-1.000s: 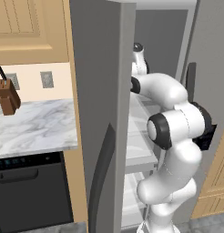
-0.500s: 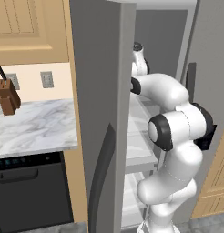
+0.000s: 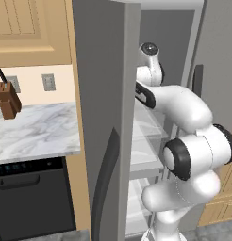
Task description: Pick the apple and banana from the fridge and place them on the plate next to the blender to make a fruit smoothie.
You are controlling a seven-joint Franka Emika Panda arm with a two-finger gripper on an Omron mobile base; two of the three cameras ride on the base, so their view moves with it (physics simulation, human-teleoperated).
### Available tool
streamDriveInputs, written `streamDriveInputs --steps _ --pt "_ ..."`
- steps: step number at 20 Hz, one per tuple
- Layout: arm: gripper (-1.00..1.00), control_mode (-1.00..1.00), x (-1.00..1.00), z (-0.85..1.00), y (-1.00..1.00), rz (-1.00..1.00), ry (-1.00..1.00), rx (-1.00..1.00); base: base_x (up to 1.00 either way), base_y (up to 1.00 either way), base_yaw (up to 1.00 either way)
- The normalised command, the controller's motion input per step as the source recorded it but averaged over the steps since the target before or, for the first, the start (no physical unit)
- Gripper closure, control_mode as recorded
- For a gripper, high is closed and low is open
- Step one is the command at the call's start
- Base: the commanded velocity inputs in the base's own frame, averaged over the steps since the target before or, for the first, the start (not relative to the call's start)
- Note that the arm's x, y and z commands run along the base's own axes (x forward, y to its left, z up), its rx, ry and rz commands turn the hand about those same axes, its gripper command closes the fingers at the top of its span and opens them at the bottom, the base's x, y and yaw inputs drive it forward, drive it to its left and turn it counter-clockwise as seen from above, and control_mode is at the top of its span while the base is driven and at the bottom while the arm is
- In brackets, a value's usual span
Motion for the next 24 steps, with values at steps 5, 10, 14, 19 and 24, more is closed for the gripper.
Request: streamDriveInputs --steps 5,10,14,19,24 --pt "1.00 -1.00 -1.00 0.49 -0.15 0.00 -0.34 0.03 0.00 0.00 0.00" --pt "1.00 -1.00 -1.00 0.63 -0.13 0.00 -0.14 0.02 0.00 0.00 0.00" --pt "1.00 -1.00 -1.00 0.26 -0.10 0.00 0.02 0.00 0.00 0.00 0.00" --pt "1.00 -1.00 -1.00 0.00 0.00 0.00 0.20 0.00 0.00 0.00 0.00" --pt "1.00 -1.00 -1.00 -0.38 -0.01 0.00 0.33 0.00 0.00 0.00 0.00"
